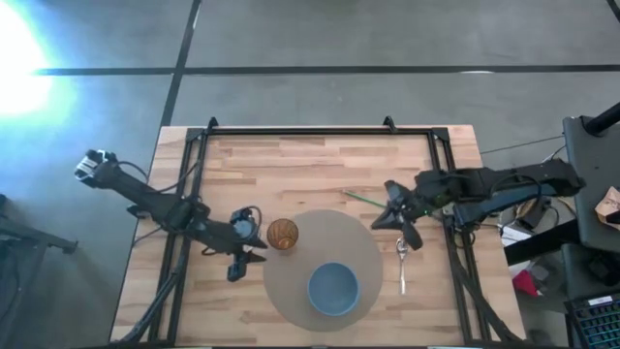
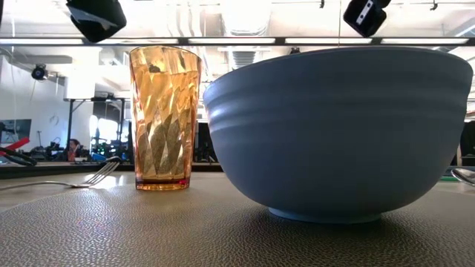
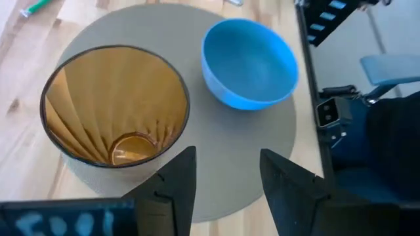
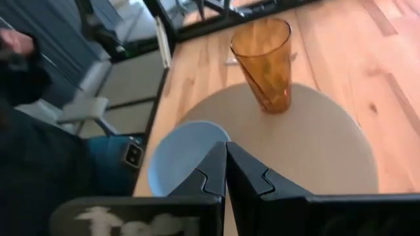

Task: Pick & Place Utensil
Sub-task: Move the bowl to the center of the place mat, then put the fork into the bowl on the place mat

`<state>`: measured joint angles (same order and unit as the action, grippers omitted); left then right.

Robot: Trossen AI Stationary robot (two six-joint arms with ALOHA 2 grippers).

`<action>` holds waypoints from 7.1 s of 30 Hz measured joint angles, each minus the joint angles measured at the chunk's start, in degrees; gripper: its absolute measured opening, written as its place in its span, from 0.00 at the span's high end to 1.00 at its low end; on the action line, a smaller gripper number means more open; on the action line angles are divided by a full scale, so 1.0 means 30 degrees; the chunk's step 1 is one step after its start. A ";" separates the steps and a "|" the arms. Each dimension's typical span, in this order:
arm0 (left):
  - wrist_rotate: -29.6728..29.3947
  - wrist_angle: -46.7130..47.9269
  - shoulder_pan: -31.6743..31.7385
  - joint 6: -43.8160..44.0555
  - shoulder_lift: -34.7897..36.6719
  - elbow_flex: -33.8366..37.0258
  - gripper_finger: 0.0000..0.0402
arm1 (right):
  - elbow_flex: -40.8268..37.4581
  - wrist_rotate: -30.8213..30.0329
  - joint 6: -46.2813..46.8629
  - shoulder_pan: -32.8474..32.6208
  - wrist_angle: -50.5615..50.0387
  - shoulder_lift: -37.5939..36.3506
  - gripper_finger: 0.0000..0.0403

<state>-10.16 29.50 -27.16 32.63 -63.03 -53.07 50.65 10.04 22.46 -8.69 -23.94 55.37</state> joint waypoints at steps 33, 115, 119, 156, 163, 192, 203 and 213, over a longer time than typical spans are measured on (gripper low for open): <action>0.0433 -0.0707 -0.0501 -0.4973 0.0199 0.0464 0.61 | 1.0472 -0.1658 -0.1831 -0.3620 -0.9087 1.3982 0.87; 0.0586 -0.1254 -0.0494 -0.3888 0.0199 0.1271 0.61 | 1.1771 -0.2288 0.0805 -0.0587 -0.7910 1.7669 0.97; 0.0586 -0.1254 -0.0501 -0.3888 0.0199 0.1271 0.61 | 1.1754 -0.1822 0.1217 0.0008 -0.7906 1.7706 0.97; 0.0578 -0.1276 -0.0501 -0.3888 0.0199 0.1271 0.61 | 1.0851 -0.2162 0.1953 0.0205 -0.7847 1.7721 0.78; 0.0578 -0.1276 -0.0501 -0.3883 0.0199 0.1271 0.61 | 1.1091 -0.2291 0.1279 0.0242 -0.8883 1.7717 0.67; 0.1590 -0.1173 -0.0464 -0.1360 0.0199 0.1271 0.61 | 0.8775 -0.5010 -0.0443 -0.0232 -0.9999 0.9820 0.70; 0.2229 0.2617 -0.0464 -0.0061 0.0236 -0.1288 0.61 | 0.4958 -0.5915 0.1404 -0.0276 -0.8525 0.6182 0.72; 0.2226 0.8162 -0.0518 0.5105 0.0238 -0.2880 0.61 | 0.2485 -0.5902 0.2106 -0.0276 -0.6845 0.4045 0.70</action>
<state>-3.48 53.98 -28.72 47.95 -62.32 -61.71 58.10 -7.66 28.77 -9.52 -44.48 67.50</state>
